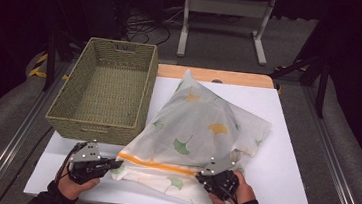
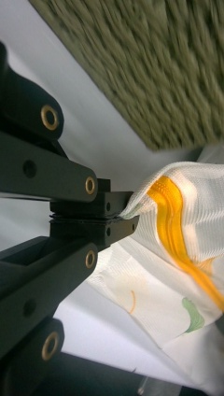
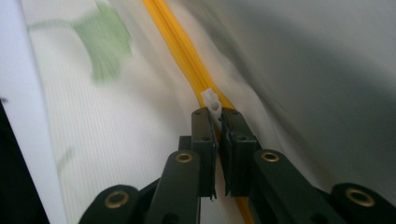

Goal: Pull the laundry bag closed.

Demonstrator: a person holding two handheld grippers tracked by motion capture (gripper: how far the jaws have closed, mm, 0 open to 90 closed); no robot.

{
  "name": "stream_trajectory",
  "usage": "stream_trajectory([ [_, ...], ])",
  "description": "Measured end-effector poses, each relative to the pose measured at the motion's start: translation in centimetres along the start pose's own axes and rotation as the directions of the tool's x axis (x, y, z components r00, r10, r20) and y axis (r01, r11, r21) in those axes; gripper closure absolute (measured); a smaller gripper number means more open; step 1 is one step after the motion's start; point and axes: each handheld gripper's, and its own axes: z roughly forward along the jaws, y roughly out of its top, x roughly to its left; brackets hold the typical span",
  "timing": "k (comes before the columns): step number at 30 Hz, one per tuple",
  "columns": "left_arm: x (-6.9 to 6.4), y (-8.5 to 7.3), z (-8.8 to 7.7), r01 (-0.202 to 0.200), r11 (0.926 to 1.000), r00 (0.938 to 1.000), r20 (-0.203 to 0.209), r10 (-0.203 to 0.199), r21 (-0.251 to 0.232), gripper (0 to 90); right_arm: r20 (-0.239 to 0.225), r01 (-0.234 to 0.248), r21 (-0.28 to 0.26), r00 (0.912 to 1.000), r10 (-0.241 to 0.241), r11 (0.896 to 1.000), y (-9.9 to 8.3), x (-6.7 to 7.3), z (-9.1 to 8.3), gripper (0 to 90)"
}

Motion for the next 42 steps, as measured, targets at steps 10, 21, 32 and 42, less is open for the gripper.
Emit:
stream_trajectory([
  [10, 0.9, -0.9, -0.8, 0.030, 0.9995, 0.9992, -0.028, -0.030, 0.005, 88.4, 0.066, -0.075, 0.022, 0.9951, 0.073, 0.997, -4.4, -1.7, -3.0, 85.2],
  [21, 0.8, -1.2, -0.8, 0.024, 0.9995, 0.9993, -0.030, -0.023, 0.020, 88.3, 0.096, -0.087, 0.015, 0.9917, 0.085, 0.996, -5.8, -2.4, -4.0, 85.1],
  [32, -0.2, -0.2, -1.6, -0.019, 0.9995, 0.9990, -0.041, 0.018, -0.024, 88.4, 0.172, -0.104, -0.004, 0.9797, 0.103, 0.995, -6.1, -3.5, -4.7, 85.1],
  [42, 1.0, -0.8, -1.9, 0.025, 0.9991, 0.9981, -0.055, -0.027, -0.035, 87.0, 0.177, -0.220, -0.111, 0.9553, 0.237, 0.969, -7.6, -6.5, -5.9, 90.0],
])
